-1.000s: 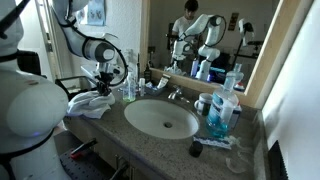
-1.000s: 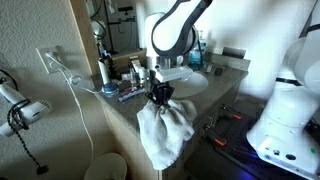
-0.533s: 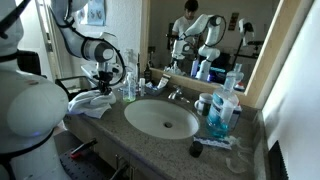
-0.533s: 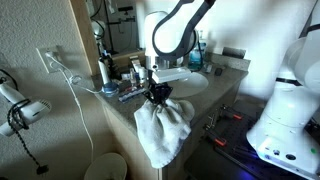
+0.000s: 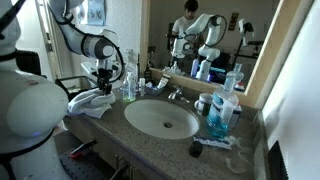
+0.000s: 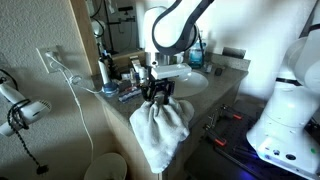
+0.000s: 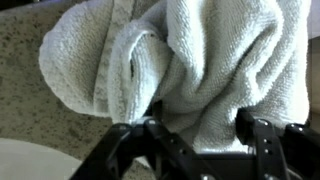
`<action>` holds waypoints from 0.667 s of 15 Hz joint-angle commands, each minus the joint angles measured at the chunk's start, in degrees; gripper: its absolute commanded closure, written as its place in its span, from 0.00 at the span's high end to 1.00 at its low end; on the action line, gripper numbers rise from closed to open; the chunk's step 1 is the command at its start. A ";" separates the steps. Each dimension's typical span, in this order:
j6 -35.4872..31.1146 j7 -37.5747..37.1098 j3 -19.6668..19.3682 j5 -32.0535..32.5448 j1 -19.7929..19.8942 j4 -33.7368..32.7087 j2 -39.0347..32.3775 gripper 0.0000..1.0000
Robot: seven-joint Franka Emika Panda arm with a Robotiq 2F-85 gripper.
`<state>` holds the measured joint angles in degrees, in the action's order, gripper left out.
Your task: Move the white towel to the left of the counter and wipe the counter
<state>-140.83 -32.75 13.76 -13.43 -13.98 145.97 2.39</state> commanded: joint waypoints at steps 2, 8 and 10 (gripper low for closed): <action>6.79 -0.39 -0.51 -0.39 0.96 -0.91 5.60 1.00; 17.58 0.79 -1.84 -0.20 2.82 -4.52 12.25 1.00; 20.69 0.32 -2.37 0.30 3.94 -5.83 14.26 1.00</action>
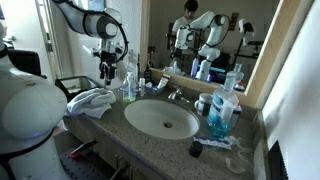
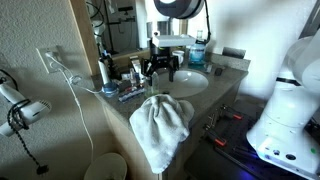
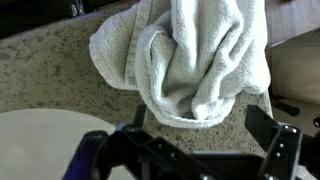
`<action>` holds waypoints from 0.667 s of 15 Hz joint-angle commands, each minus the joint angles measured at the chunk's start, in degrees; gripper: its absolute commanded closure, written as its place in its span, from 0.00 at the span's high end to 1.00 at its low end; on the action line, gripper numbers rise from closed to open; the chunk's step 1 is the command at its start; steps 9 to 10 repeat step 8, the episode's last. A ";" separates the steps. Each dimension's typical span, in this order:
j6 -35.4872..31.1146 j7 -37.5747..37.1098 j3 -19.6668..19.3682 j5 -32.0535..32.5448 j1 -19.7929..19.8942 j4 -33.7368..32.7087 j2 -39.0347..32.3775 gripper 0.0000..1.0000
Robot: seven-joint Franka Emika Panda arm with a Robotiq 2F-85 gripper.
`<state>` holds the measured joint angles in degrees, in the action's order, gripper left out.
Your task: Move the white towel to the left of the counter and wipe the counter
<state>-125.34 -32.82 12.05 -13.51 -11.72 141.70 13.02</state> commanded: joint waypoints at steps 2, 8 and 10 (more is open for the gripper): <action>7.52 0.93 -1.34 -0.23 2.62 -2.84 5.10 1.00; 7.84 -1.48 -1.27 0.86 5.51 -3.39 6.37 1.00; 7.84 -1.48 -1.27 0.86 5.51 -3.39 6.37 1.00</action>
